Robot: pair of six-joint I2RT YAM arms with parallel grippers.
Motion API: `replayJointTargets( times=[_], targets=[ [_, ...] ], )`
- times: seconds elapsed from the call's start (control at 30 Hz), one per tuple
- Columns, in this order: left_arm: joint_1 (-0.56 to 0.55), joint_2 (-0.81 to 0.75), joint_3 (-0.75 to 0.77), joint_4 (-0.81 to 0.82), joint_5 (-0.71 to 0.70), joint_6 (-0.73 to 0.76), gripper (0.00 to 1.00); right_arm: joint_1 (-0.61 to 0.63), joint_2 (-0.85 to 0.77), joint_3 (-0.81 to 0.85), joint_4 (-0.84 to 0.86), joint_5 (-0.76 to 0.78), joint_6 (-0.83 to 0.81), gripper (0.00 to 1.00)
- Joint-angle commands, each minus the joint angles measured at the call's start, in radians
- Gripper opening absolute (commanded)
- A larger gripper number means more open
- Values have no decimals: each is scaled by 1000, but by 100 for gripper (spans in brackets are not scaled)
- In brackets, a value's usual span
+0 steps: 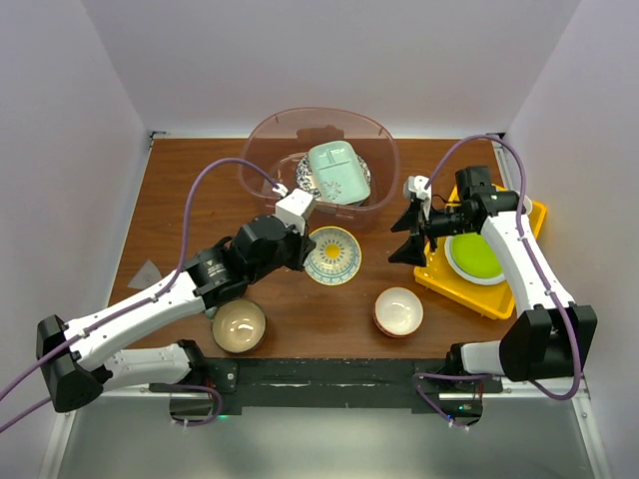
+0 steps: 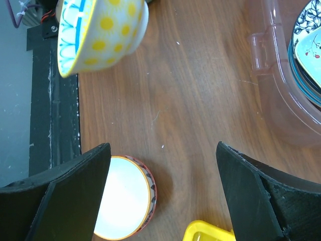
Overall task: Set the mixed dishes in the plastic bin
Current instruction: Pick up the bowl from the center of the board, then place the bowl in the plastic bin.
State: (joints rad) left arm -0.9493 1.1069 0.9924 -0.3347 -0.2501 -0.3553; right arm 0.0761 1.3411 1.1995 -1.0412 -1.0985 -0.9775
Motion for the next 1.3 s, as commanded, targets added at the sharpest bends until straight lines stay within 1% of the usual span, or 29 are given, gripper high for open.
replayJointTargets(
  times=[0.0,0.2,0.47,0.97,1.27],
  targets=[
    [27,-44,35,65,8,26,0,-15,-22,-18,27,-55,-23,90],
    [64,-50,69,66,37,47,0,-22,-23,-28,33,-55,-23,90],
    [142,-38,127,82,109,76,0,-22,-20,-35,36,-57,-24,91],
    [198,27,236,102,146,128,0,-22,-17,-40,36,-58,-27,92],
    [254,82,299,131,205,131,0,-22,-22,-40,36,-57,-29,92]
  ],
)
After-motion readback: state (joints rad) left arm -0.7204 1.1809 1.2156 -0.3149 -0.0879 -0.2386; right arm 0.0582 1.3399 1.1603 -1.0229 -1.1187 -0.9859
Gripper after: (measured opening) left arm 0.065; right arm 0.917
